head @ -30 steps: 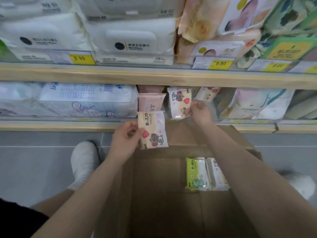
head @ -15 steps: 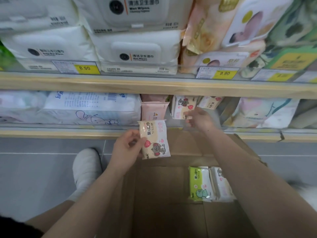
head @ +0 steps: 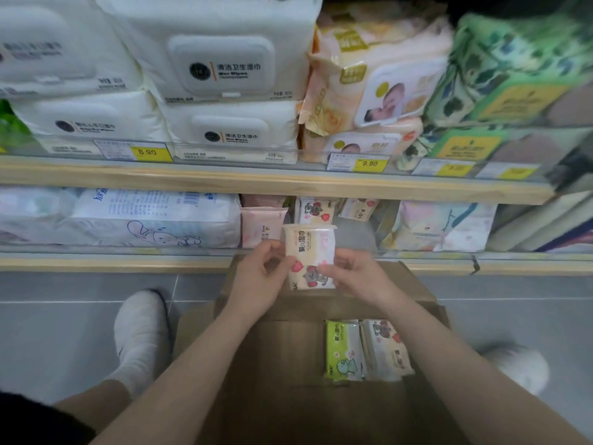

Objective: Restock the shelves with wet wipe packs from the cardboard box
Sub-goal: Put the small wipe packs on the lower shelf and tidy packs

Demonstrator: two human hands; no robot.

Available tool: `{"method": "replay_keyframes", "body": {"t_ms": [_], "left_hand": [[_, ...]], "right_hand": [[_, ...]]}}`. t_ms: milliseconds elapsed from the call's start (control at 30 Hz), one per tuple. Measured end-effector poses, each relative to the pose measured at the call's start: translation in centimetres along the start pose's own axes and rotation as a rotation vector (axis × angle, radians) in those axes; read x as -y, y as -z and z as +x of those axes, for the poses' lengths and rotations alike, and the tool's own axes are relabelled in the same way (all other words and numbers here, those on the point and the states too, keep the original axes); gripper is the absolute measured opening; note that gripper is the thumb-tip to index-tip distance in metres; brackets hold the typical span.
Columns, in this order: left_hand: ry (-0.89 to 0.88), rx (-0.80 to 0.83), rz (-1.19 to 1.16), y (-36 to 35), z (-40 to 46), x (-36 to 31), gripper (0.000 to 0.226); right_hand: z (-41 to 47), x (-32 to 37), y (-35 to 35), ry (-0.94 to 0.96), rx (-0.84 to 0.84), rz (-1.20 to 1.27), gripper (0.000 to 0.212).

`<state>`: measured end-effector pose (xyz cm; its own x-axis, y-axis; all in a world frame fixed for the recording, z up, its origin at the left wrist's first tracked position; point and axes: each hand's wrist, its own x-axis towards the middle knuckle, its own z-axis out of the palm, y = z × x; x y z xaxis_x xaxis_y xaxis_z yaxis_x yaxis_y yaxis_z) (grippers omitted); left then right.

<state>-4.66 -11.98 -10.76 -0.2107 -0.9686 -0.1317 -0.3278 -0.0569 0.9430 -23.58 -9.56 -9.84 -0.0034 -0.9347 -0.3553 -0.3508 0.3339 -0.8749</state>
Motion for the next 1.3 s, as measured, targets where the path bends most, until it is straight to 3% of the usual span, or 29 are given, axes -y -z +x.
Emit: {"method": "replay_keyframes", "body": {"t_ms": [133,200,300,533,633,767,933,1100,1233,1300], "left_hand": [[-0.11,0.136,0.579,1.7,0.6,3.6,0.034],[-0.148,0.222,0.71,2.4,0.4,5.7,0.041],[-0.204,0.177,0.734,2.2,-0.1,7.4,0.049],[-0.262,0.127,0.739,1.9,0.1,8.0,0.039],[-0.27,0.12,0.754,1.7,-0.2,7.9,0.037],[-0.303,0.121,0.81,1.1,-1.0,7.1,0.036],[-0.369,0.252,0.861,-2.7,-1.8,4.9,0.034],[-0.36,0.293,1.062,-6.3,-2.1,4.5,0.064],[-0.396,0.24,1.157,-6.6,-2.0,5.4,0.076],[-0.416,0.218,1.144,-6.6,-1.9,5.9,0.077]], "right_hand": [[2.4,-0.1,1.2,0.044,-0.232,-0.014,0.025],[4.9,-0.6,1.3,0.051,-0.331,-0.085,0.022],[9.0,-2.7,0.7,-0.005,-0.371,-0.15,0.022],[12.8,-5.1,-0.1,-0.124,-0.455,-0.095,0.015],[10.8,-4.5,0.6,-0.086,-0.475,-0.127,0.027],[5.4,-3.8,2.7,0.028,-0.478,-0.217,0.021],[-2.8,-3.9,4.8,0.062,-0.545,-0.216,0.012],[-8.8,-8.2,2.9,-0.121,-0.703,-0.023,0.013],[-9.8,-13.7,-0.2,-0.329,-0.681,0.068,0.025],[-9.6,-16.7,-1.1,-0.426,-0.688,0.095,0.015]]}}
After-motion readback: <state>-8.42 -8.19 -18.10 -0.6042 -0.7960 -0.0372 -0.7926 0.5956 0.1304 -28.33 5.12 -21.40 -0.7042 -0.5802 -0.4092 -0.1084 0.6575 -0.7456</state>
